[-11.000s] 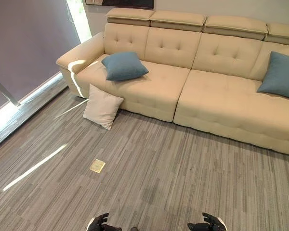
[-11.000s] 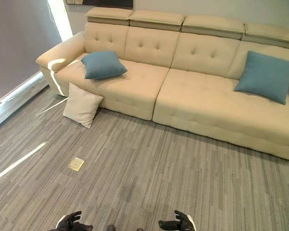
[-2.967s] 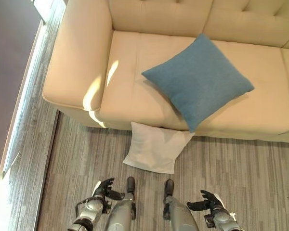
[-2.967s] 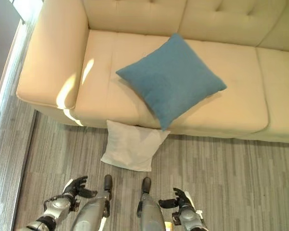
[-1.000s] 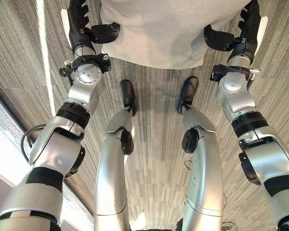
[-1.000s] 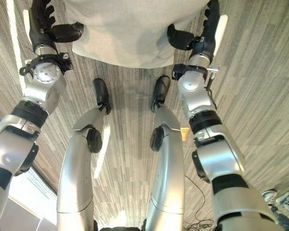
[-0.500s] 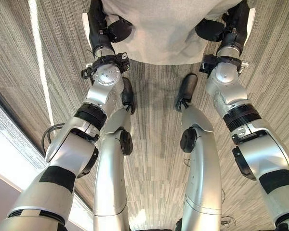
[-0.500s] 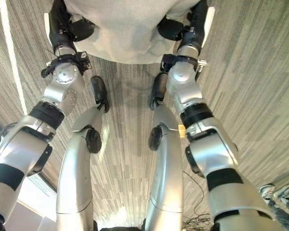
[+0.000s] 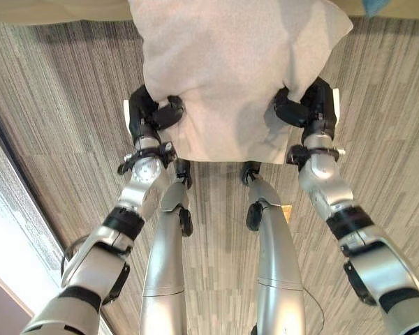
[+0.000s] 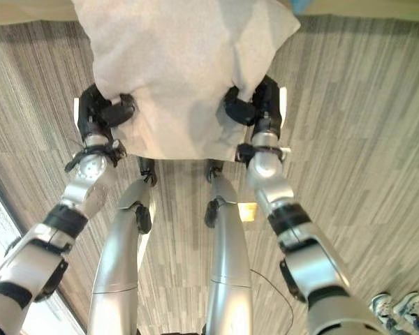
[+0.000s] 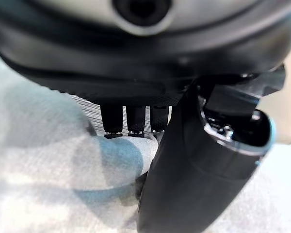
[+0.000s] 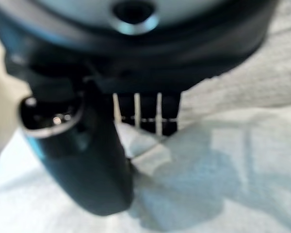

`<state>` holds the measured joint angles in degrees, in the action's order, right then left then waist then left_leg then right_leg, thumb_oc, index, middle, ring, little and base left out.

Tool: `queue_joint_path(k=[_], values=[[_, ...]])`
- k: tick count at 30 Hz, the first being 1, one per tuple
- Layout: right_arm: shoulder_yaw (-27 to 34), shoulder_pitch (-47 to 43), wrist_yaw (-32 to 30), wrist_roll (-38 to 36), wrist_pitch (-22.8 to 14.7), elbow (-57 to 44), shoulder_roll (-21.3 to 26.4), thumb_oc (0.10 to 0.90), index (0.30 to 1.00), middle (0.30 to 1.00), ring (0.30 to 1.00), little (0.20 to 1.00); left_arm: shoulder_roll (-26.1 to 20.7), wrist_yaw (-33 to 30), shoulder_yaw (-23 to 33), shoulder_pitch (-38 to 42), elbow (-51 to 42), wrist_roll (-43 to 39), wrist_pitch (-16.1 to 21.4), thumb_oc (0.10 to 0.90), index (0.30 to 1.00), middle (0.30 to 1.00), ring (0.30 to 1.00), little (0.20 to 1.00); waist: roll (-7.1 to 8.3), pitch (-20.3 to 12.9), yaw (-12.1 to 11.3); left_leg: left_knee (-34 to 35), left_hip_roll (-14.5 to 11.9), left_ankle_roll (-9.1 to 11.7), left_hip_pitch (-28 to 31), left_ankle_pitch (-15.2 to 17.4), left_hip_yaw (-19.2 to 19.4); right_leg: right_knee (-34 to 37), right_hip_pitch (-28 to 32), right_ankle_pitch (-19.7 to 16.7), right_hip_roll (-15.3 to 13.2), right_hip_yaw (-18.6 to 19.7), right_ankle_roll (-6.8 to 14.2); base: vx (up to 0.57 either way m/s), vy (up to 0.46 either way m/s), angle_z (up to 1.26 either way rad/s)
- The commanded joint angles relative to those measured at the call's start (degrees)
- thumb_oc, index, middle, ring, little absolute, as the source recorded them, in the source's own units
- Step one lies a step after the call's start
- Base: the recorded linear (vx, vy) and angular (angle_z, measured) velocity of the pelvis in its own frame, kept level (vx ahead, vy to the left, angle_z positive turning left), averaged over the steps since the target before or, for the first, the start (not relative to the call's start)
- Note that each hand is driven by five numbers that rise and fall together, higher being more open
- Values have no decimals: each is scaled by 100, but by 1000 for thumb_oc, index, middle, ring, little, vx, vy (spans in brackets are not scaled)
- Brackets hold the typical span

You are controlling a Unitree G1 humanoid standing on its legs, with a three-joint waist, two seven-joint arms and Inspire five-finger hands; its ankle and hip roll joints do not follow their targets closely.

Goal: Pick up all the scattered cushions and arrange them neatly on the sofa.

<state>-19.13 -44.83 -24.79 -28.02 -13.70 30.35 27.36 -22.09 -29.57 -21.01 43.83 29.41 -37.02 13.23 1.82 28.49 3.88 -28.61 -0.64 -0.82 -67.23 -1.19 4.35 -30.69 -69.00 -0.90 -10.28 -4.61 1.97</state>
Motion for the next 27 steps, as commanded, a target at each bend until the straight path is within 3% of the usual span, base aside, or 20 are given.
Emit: queue_joint_path(k=[1,4,6,7,8,10,12,17,20,27], values=[[-206,313,557,862,-843,-1366,-452,400,300,300,300,300,633,650,-107,72,-1354,1038,904,400,300,300,300,300,-251,-367,-97,134,190,259,880,711,-581,277,1107,502,147,-319,389,10,-62,1],[-201,1053,734,914,-828,-1646,-615,400,300,300,300,300,782,782,-118,-555,-1553,993,930,400,300,300,300,300,-202,-440,-109,434,198,292,1426,649,-604,573,1629,428,132,-418,408,2,-57,0],[-293,1983,1024,846,-775,-1836,-874,400,300,300,300,300,930,974,-205,-1361,-1786,898,925,400,300,300,300,300,-137,-556,-160,935,204,327,2242,545,-642,1020,2425,351,126,-544,413,-53,-68,4],[-288,1992,1024,847,-774,-1847,-876,400,300,300,300,300,925,975,-210,-1369,-1798,900,924,400,300,300,300,300,-129,-529,-146,991,228,301,2198,344,-620,1106,2406,172,98,-585,370,-58,-51,11],[-386,2459,1209,682,-725,-1804,-1039,400,300,300,300,300,903,1084,-248,-1839,-1864,861,911,400,300,300,300,300,-124,-589,-187,1358,215,314,2742,244,-648,1410,2921,113,95,-656,381,-64,-39,11],[-452,2618,1272,632,-699,-1762,-1105,400,300,300,300,300,882,1124,-239,-2021,-1894,861,891,400,300,300,300,300,-128,-612,-208,1523,204,321,3007,196,-643,1549,3157,81,103,-671,392,9,-40,7],[-578,3038,1437,579,-580,-1661,-1160,400,300,300,300,300,773,1235,-165,-2559,-1974,817,846,400,300,300,300,300,-177,-714,-268,1865,187,328,3619,101,-637,1897,3806,49,123,-754,403,11,-16,-2],[-595,3531,1629,581,-531,-2058,-1016,400,300,300,300,300,515,1387,-26,-3229,-2399,853,821,400,300,300,300,300,-258,-876,-328,2103,165,296,4313,113,-637,2109,4523,74,142,-832,406,46,-10,3],[-315,3988,1691,647,-610,-2785,-806,400,300,300,300,300,313,1523,99,-3724,-2925,798,844,400,300,300,300,300,-256,-1142,-335,2267,127,304,4884,159,-620,2317,5159,135,220,-830,430,75,-18,10],[352,4656,1643,684,-630,-3396,-652,400,300,300,300,300,227,1671,31,-3974,-3323,756,780,400,300,300,300,300,-226,-1678,-253,2655,-9,361,5675,119,-580,2603,5935,266,437,-857,431,94,-72,4]])
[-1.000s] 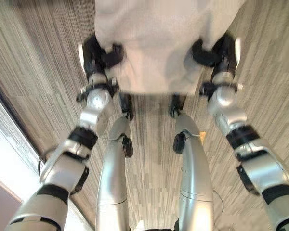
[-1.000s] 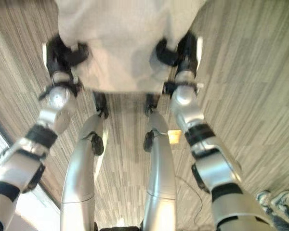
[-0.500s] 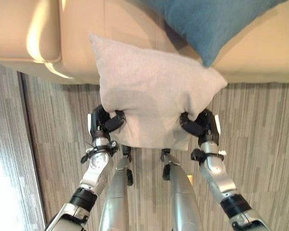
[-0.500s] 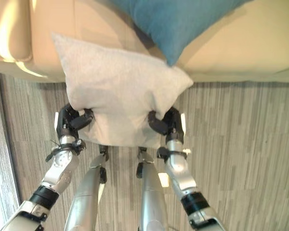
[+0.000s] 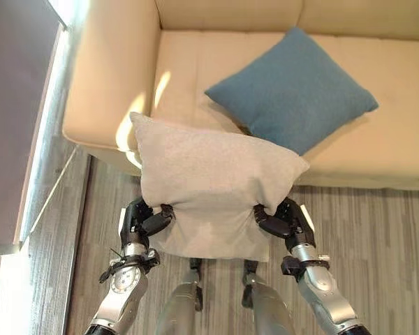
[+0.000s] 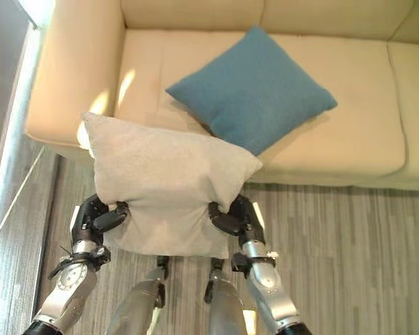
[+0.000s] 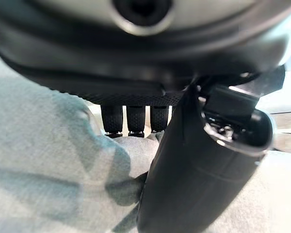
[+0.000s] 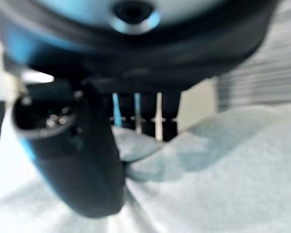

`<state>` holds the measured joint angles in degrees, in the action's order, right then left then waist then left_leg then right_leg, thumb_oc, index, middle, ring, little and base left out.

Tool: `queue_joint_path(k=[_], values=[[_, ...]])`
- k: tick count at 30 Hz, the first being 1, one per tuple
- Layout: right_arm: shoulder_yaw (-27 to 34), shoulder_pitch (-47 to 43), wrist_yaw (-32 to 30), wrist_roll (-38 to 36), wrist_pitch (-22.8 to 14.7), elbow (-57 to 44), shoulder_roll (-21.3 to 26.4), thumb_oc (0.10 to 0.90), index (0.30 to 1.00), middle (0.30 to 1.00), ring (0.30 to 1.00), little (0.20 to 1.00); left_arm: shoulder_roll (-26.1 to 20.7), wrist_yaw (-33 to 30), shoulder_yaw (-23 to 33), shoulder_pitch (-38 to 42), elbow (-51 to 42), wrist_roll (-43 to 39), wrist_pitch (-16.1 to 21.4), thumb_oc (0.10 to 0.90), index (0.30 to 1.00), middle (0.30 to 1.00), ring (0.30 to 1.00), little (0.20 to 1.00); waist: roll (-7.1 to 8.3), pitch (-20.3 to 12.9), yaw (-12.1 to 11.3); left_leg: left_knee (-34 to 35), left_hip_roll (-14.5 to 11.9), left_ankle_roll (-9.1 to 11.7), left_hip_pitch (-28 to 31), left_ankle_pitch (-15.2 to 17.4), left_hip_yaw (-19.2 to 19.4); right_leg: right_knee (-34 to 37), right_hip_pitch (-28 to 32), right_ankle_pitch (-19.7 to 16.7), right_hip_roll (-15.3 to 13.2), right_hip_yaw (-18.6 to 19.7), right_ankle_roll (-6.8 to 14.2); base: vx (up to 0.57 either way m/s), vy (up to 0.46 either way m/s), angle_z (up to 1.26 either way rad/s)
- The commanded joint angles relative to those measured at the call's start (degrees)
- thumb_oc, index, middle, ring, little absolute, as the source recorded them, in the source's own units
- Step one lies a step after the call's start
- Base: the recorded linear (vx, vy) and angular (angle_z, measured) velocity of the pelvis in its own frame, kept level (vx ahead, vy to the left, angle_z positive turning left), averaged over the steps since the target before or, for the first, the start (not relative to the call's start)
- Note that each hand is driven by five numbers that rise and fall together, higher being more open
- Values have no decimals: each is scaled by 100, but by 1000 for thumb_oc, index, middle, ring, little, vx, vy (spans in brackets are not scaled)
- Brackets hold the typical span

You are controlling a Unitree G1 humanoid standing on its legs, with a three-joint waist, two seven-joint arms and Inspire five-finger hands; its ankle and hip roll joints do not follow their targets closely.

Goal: Pick up all the scattered cushions and arrange them neatly on the sofa.

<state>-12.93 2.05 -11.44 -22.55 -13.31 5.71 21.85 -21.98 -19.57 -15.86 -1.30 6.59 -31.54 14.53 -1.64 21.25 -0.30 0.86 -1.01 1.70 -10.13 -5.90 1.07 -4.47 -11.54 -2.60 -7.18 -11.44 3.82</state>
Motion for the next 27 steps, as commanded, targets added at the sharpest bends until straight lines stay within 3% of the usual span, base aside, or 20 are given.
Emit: queue_joint_path(k=[1,3,7,8,10,11,12,14,17,19,20,21,23,24,27], values=[[-153,36,247,201,-677,-1008,-84,400,300,300,300,300,215,689,-525,532,-1098,220,637,400,300,300,300,300,135,-1032,185,-206,-4,159,73,549,-242,90,312,450,194,-156,237,133,-164,10],[93,177,161,318,-666,-1140,-67,400,300,300,300,300,251,753,-606,524,-1103,237,577,400,300,300,300,300,160,-1287,242,-79,-64,202,303,544,-188,333,588,466,288,-161,235,108,-141,10],[255,214,61,498,-629,-1252,-5,400,300,300,300,300,305,787,-652,525,-1194,288,506,400,300,300,300,300,207,-1400,265,-240,-68,178,446,695,-165,502,807,427,319,-33,236,39,-42,-10],[314,136,-25,653,-606,-1234,58,400,300,300,300,300,334,779,-663,579,-1208,315,497,400,300,300,300,300,261,-1398,258,-556,99,152,410,916,-408,497,767,368,328,169,233,-46,6,-32],[334,117,-45,759,-595,-1257,83,400,300,300,300,300,360,799,-684,599,-1186,334,502,400,300,300,300,300,265,-1423,260,-696,205,139,420,1047,-568,491,772,350,330,282,237,-20,54,-55],[320,53,-48,909,-570,-1233,127,400,300,300,300,300,395,799,-710,642,-1202,409,505,400,300,300,300,300,260,-1462,253,-911,386,74,483,1265,-837,447,727,275,355,581,247,-35,147,-58],[311,1,-58,999,-546,-1211,149,400,300,300,300,300,408,812,-740,699,-1230,416,512,400,300,300,300,300,260,-1453,261,-965,526,49,517,1327,-1055,405,635,181,361,753,272,-40,129,-66],[325,-20,-46,1052,-541,-1229,162,400,300,300,300,300,424,865,-774,763,-1214,412,533,400,300,300,300,300,233,-1441,265,-918,575,14,556,1361,-1138,380,549,148,396,901,297,-90,151,-98],[329,-169,-89,1198,-536,-1188,210,400,300,300,300,300,403,819,-894,1032,-1154,447,546,400,300,300,300,300,247,-1460,381,-741,580,-100,562,1319,-903,358,242,-108,373,1210,486,-145,229,-119],[251,-402,-109,1333,-480,-1089,64,400,300,300,300,300,235,820,-905,1152,-1155,563,554,400,300,300,300,300,364,-1416,396,-423,550,-253,491,1172,-460,355,-262,-463,350,1479,849,-271,223,-179],[227,-451,-178,1349,-492,-1008,-42,400,300,300,300,300,161,844,-843,1157,-1184,536,533,400,300,300,300,300,381,-1289,263,-468,449,-292,454,1170,-204,206,-401,-381,265,969,897,-230,131,-214],[228,-455,-179,1350,-492,-1008,-46,400,300,300,300,300,157,845,-842,1162,-1183,536,533,400,300,300,300,300,396,-1294,265,-463,461,-292,438,1148,-201,209,-418,-394,253,975,898,-201,55,-191],[229,-348,-59,1427,-484,-1076,-81,400,300,300,300,300,123,922,-707,1037,-1208,479,507,400,300,300,300,300,308,-1225,36,-384,268,-317,478,1073,187,-344,-172,50,-144,-468,614,-196,66,-90],[241,-335,-44,1475,-482,-1059,-64,400,300,300,300,300,103,961,-698,999,-1237,481,479,400,300,300,300,300,288,-1236,-6,-339,234,-342,514,1034,312,-605,-64,172,-213,-701,580,-156,70,-104],[285,-285,-8,1471,-486,-1055,-84,400,300,300,300,300,82,995,-698,941,-1261,493,457,400,300,300,300,300,304,-1312,-83,-228,214,-359,552,946,547,-801,199,311,-226,-857,550,-86,17,-83]])
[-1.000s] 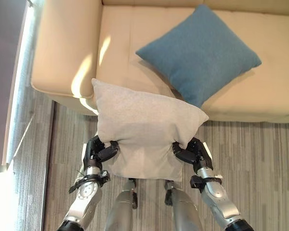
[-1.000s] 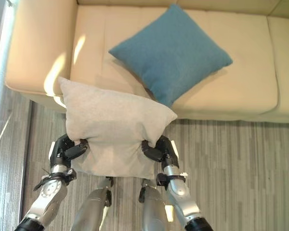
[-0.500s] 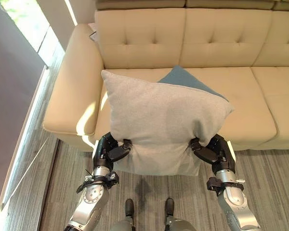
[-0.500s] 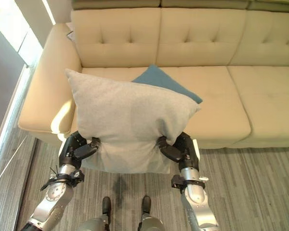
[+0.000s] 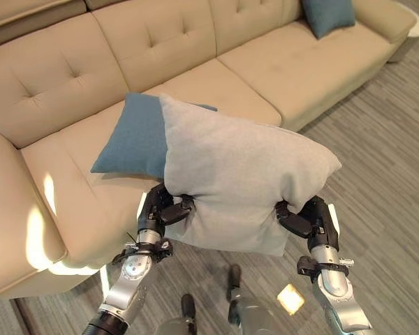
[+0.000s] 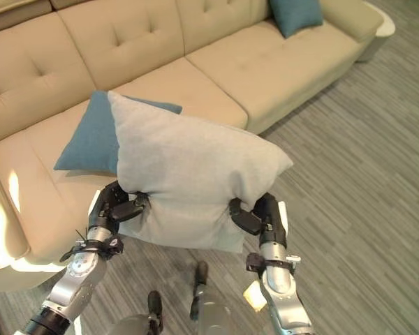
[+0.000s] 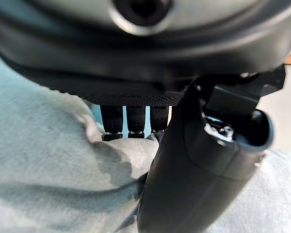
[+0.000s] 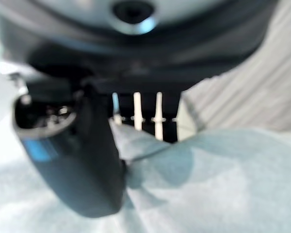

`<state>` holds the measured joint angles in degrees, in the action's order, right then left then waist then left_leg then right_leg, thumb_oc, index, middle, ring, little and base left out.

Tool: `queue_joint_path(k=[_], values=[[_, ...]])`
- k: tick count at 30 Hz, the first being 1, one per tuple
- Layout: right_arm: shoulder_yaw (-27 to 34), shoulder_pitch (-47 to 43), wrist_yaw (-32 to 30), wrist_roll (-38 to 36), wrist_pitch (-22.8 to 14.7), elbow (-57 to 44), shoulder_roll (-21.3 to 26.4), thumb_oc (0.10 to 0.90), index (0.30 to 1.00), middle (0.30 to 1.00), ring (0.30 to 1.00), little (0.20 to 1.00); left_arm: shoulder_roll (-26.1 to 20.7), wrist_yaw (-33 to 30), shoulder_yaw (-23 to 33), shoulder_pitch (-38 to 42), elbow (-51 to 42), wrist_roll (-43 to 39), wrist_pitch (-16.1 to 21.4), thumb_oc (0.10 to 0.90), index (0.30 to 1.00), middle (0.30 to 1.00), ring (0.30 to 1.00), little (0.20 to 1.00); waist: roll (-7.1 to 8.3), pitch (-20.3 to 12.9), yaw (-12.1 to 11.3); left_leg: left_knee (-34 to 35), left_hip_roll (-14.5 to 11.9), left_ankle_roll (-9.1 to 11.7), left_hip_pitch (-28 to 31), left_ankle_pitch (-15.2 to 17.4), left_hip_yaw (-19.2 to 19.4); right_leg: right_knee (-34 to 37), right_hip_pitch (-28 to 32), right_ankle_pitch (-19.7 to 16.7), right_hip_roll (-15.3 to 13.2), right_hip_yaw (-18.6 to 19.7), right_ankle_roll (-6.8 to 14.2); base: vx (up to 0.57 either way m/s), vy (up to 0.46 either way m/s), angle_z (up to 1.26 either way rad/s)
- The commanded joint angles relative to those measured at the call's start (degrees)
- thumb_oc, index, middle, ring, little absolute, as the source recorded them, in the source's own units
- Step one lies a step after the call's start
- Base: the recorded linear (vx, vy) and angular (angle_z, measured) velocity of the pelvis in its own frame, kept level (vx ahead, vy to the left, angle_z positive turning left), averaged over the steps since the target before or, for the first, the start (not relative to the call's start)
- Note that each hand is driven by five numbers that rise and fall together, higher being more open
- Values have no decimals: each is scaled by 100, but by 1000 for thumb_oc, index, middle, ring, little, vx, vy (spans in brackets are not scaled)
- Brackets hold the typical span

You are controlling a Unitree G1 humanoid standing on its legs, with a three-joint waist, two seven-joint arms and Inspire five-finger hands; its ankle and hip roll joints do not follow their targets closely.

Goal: Pick up all the scattered cushions and arrange them neatly on the sofa.

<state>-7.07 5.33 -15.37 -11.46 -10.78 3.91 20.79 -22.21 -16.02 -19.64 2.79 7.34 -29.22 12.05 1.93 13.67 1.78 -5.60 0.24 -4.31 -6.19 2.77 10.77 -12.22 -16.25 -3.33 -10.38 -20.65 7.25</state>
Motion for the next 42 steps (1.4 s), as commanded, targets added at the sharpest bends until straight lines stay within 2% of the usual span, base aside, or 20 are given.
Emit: queue_joint_path(k=[1,4,8,11,13,15,17,19,20,21,22,25,26,27,28,29,31,35,38,42], values=[[-293,-615,391,347,-741,-890,-1,400,300,300,300,300,99,637,-325,532,-1331,271,695,400,300,300,300,300,-40,-603,-352,435,64,250,144,64,-330,-36,786,454,94,-6,205,-76,-59,-71],[-320,-596,380,328,-711,-928,-16,400,300,300,300,300,157,636,-370,559,-1349,259,642,400,300,300,300,300,41,-717,-524,406,52,308,140,57,-132,483,1142,508,209,-48,162,26,-100,-74],[-322,-467,340,351,-672,-993,115,400,300,300,300,300,320,583,-556,689,-1245,231,621,400,300,300,300,300,27,-782,-412,219,-33,407,259,173,-177,923,1295,545,472,233,27,121,-182,-24],[-130,-414,215,451,-680,-1020,323,400,300,300,300,300,402,651,-765,960,-1173,223,635,400,300,300,300,300,83,-538,-329,-1128,-238,562,-147,357,-274,1052,1561,592,601,345,-171,57,-203,-5],[-97,-423,175,472,-678,-1012,370,400,300,300,300,300,401,626,-779,1000,-1132,242,652,400,300,300,300,300,79,-504,-325,-1467,-264,593,-314,284,-344,1069,1582,577,627,382,-231,28,-104,-3],[-64,-426,111,500,-639,-969,434,400,300,300,300,300,428,536,-827,1128,-1069,335,652,400,300,300,300,300,95,-443,-344,-1882,-176,644,-595,83,-620,1110,1661,575,685,521,-306,108,-95,-30],[-17,-353,71,574,-670,-1021,477,400,300,300,300,300,454,443,-875,1206,-1130,460,661,400,300,300,300,300,114,-482,-351,-1568,204,558,-857,361,-1000,1244,1732,651,747,675,-269,220,-63,-39],[17,-318,31,624,-674,-1005,506,400,300,300,300,300,486,399,-909,1231,-1100,507,651,400,300,300,300,300,115,-535,-337,-1304,284,541,-875,304,-1001,1286,1787,690,763,714,-230,211,6,-50],[55,-365,-88,689,-648,-881,509,400,300,300,300,300,516,320,-927,1286,-1085,626,595,400,300,300,300,300,63,-569,-366,-958,383,579,-1179,-82,-977,1311,1943,776,888,773,-226,160,15,-37],[54,-371,-94,693,-650,-874,510,400,300,300,300,300,520,314,-929,1290,-1083,632,593,400,300,300,300,300,73,-574,-376,-928,390,579,-1169,-98,-964,1309,1934,781,877,785,-225,326,64,-25],[101,-476,-281,845,-613,-788,467,400,300,300,300,300,492,298,-903,1310,-1184,697,623,400,300,300,300,300,23,-619,-541,-556,433,628,-1168,-285,-1117,1113,2006,934,965,974,-242,254,89,-40],[216,-425,-242,938,-655,-828,463,400,300,300,300,300,490,333,-967,1337,-1102,729,620,400,300,300,300,300,1,-748,-547,-324,491,399,-664,-185,-1184,473,2014,1030,850,1076,-111,305,147,-109],[221,-476,-243,937,-641,-809,443,400,300,300,300,300,486,329,-976,1357,-1063,701,618,400,300,300,300,300,-15,-727,-491,-304,495,309,-453,-102,-1153,-50,1855,916,763,1122,11,277,185,-135],[205,-628,-227,972,-613,-839,462,400,300,300,300,300,452,269,-975,1389,-1027,700,624,400,300,300,300,300,-75,-678,-387,-189,448,162,-189,-66,-1063,-908,1467,476,615,1189,289,176,132,-72],[205,-629,-227,972,-613,-838,462,400,300,300,300,300,452,269,-975,1390,-1026,700,624,400,300,300,300,300,-72,-677,-391,-187,450,161,-188,-67,-1058,-918,1462,480,611,1194,289,200,133,-74],[172,-686,-164,929,-607,-843,423,400,300,300,300,300,433,248,-991,1426,-1044,758,614,400,300,300,300,300,-159,-645,-313,-104,381,71,23,-9,-1029,-1574,1118,264,521,1091,407,102,54,-50],[146,-681,-111,927,-595,-866,380,400,300,300,300,300,408,260,-965,1415,-1118,751,617,400,300,300,300,300,-227,-648,-285,51,320,37,254,70,-1018,-1625,847,275,353,878,352,231,47,-9],[133,-677,-52,868,-561,-917,345,400,300,300,300,300,373,337,-933,1358,-1167,678,606,400,300,300,300,300,-257,-692,-223,310,231,79,599,217,-1030,-843,635,471,242,663,192,239,-64,2],[-2,-854,-108,822,-535,-864,317,400,300,300,300,300,379,334,-811,1267,-1122,713,592,400,300,300,300,300,-199,-721,-144,445,206,239,1061,457,-1108,662,233,9,204,585,256,347,-185,-2],[-27,-819,-111,847,-538,-856,289,400,300,300,300,300,449,373,-759,1200,-1110,729,639,400,300,300,300,300,-135,-862,-86,347,65,441,1383,696,-1172,1076,506,-227,279,624,233,349,-235,11]])
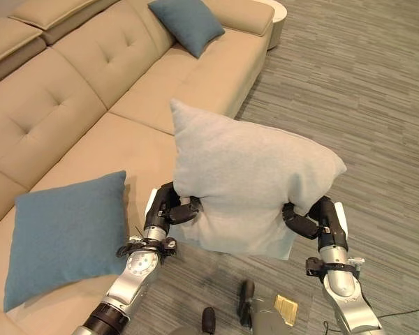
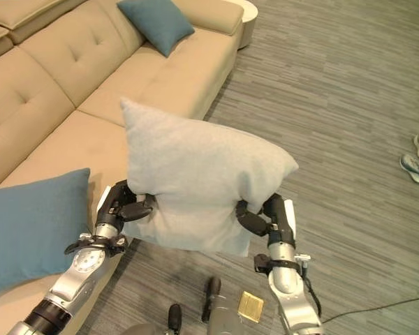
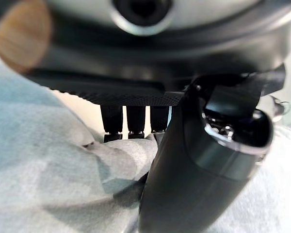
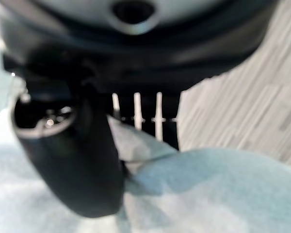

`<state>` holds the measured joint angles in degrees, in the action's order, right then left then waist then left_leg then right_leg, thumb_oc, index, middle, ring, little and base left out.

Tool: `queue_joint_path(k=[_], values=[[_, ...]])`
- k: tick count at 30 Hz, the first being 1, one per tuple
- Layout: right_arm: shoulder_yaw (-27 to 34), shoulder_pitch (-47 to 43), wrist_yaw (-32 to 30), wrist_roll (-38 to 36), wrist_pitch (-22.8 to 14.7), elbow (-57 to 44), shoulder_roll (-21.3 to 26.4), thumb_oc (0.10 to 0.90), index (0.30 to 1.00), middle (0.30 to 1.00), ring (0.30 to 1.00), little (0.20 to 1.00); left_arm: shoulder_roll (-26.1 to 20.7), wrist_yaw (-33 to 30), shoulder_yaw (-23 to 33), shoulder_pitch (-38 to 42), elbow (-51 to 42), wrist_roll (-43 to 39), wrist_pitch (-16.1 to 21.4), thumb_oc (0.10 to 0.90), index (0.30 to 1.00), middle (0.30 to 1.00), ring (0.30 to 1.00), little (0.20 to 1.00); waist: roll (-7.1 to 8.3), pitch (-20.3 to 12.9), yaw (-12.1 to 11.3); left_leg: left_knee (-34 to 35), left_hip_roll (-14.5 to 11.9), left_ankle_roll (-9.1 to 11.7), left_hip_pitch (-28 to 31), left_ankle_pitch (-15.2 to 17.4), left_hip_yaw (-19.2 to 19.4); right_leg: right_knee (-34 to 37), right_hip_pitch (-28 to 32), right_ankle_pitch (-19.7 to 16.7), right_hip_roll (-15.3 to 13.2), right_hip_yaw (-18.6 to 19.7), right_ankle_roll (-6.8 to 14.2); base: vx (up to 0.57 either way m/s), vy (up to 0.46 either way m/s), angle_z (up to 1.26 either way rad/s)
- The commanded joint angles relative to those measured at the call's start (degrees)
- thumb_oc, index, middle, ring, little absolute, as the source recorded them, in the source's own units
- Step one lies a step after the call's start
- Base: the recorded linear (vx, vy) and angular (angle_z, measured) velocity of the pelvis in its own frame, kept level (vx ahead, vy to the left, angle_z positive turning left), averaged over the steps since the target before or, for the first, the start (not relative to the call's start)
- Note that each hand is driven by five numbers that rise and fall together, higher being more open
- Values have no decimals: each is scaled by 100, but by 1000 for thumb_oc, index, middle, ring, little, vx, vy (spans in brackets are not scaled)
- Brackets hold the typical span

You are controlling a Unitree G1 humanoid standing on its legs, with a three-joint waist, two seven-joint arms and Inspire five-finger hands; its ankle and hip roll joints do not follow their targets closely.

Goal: Pick up all the scattered cushions and arrange them neatly on the sofa.

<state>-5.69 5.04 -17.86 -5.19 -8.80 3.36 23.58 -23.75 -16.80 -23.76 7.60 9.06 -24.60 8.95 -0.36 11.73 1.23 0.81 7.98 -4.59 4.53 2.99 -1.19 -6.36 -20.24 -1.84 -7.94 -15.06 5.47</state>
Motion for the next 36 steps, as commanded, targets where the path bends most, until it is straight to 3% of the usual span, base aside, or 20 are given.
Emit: queue_joint_path(k=[1,3,6,8,10,12,13,14,17,19,23,26,29,33,36], values=[[-148,-766,151,208,-744,-808,26,400,300,300,300,300,638,459,-329,685,-1293,234,966,400,300,300,300,300,99,-704,-34,-450,-761,541,308,625,17,507,986,-386,65,50,380,291,-248,40],[-161,-742,189,149,-769,-766,67,400,300,300,300,300,652,537,-327,622,-1256,185,980,400,300,300,300,300,72,-737,-77,-1149,-865,737,135,426,-24,677,1341,-365,226,-26,255,217,-261,59],[-57,-757,197,30,-778,-748,190,400,300,300,300,300,603,656,-314,654,-1248,127,978,400,300,300,300,300,195,-639,-166,-2589,-906,880,-623,-150,-20,823,1738,-258,277,-83,17,93,-213,21],[-48,-803,176,-41,-748,-720,239,400,300,300,300,300,613,623,-315,725,-1213,138,973,400,300,300,300,300,224,-554,-239,-3009,-960,851,-969,-276,124,917,1964,-165,313,-162,-88,108,-175,-5],[-50,-818,168,-34,-725,-719,249,400,300,300,300,300,621,606,-286,741,-1221,127,973,400,300,300,300,300,241,-531,-267,-3042,-921,816,-1114,-184,208,944,2022,-125,306,-148,-92,114,-119,-5],[-82,-793,209,-7,-736,-789,278,400,300,300,300,300,677,572,-310,790,-1176,158,946,400,300,300,300,300,300,-537,-317,-2304,-743,662,-1378,263,415,1035,2124,-19,281,-172,4,266,-110,-16],[-140,-843,170,17,-735,-730,264,400,300,300,300,300,732,504,-350,822,-1117,230,904,400,300,300,300,300,268,-568,-369,-1451,-646,613,-1559,45,618,1120,2243,88,354,-221,71,412,-105,-17],[-200,-919,112,34,-730,-635,210,400,300,300,300,300,744,470,-368,825,-1132,301,871,400,300,300,300,300,172,-562,-475,-861,-517,663,-1764,-435,662,1136,2370,227,545,-177,79,370,-89,1],[-201,-957,82,44,-725,-613,139,400,300,300,300,300,724,516,-363,771,-1210,268,883,400,300,300,300,300,118,-560,-599,-631,-443,690,-1900,-666,639,1136,2500,334,703,-85,52,178,-18,1],[-270,-885,160,70,-762,-628,61,400,300,300,300,300,647,566,-346,625,-1271,223,876,400,300,300,300,300,123,-711,-672,-496,-349,516,-1584,-564,438,1092,2673,514,746,17,20,360,26,-43],[-301,-869,215,53,-753,-576,4,400,300,300,300,300,595,570,-357,600,-1267,243,814,400,300,300,300,300,174,-819,-729,-539,-316,363,-1295,-378,443,586,2746,756,653,125,10,246,50,-33],[-319,-931,351,78,-709,-603,-16,400,300,300,300,300,530,545,-407,630,-1310,243,794,400,300,300,300,300,71,-768,-687,-466,-305,103,-803,-166,382,-1315,2135,458,360,194,355,177,105,-8],[-327,-922,433,-1,-690,-614,-67,400,300,300,300,300,493,466,-444,684,-1320,307,800,400,300,300,300,300,-60,-660,-515,-449,-368,11,-621,-95,191,-2263,1513,168,221,326,478,86,19,23],[-278,-856,471,-52,-671,-622,-87,400,300,300,300,300,519,473,-373,644,-1333,218,811,400,300,300,300,300,-131,-661,-460,-231,-428,62,-425,-59,-17,-1805,1196,344,31,402,356,183,-91,28],[-255,-892,445,-93,-680,-595,-70,400,300,300,300,300,540,515,-229,534,-1313,138,838,400,300,300,300,300,-130,-649,-412,-85,-462,186,-241,36,-363,-477,1003,205,-24,921,362,203,-186,29]])
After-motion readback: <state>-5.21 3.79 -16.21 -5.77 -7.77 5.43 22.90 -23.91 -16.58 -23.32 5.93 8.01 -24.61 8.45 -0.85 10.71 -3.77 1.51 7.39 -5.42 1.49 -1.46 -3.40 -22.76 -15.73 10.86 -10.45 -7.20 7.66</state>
